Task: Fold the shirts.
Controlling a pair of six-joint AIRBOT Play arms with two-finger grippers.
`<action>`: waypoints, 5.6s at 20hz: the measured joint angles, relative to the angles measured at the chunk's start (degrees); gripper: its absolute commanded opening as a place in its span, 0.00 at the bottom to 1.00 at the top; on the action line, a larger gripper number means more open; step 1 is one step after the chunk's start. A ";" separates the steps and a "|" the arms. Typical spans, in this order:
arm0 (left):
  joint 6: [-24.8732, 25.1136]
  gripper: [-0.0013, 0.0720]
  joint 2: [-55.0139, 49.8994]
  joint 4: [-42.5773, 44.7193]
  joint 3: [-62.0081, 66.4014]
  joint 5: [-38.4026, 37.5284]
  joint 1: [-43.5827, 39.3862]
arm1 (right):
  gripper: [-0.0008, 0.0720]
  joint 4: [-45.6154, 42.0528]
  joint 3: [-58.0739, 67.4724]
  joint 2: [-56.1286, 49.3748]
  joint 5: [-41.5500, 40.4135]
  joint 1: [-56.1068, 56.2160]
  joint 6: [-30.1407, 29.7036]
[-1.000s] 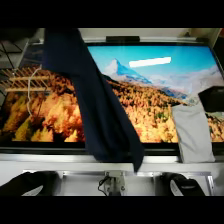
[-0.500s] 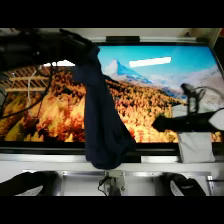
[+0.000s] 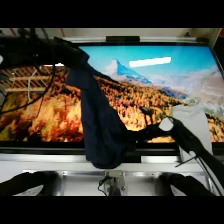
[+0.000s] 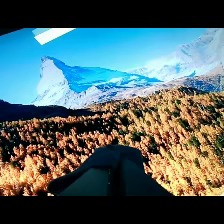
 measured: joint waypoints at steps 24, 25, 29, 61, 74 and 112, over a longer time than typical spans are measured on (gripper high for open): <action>-6.64 0.06 17.11 11.30 12.04 17.11 2.58 | 0.11 -8.83 57.24 20.41 -6.49 -22.58 -12.63; -6.75 0.06 18.16 11.30 11.74 17.05 2.58 | 0.11 -10.25 58.53 20.96 -7.19 -22.77 -12.68; -7.02 0.06 19.69 11.56 10.25 14.73 2.58 | 0.11 -14.58 61.09 21.38 -11.80 -23.15 -12.68; -7.34 0.95 -27.02 -16.00 -1.22 -6.08 26.86 | 0.79 -6.34 62.07 -38.12 11.93 -23.56 -1.86; -4.90 0.95 -12.41 -34.14 -44.30 -5.95 16.61 | 0.79 -18.97 54.05 -32.20 29.09 -30.18 -3.30; 3.80 0.06 22.32 -29.35 -25.33 31.36 12.63 | 0.11 -11.21 73.83 -10.95 13.66 -20.85 -5.29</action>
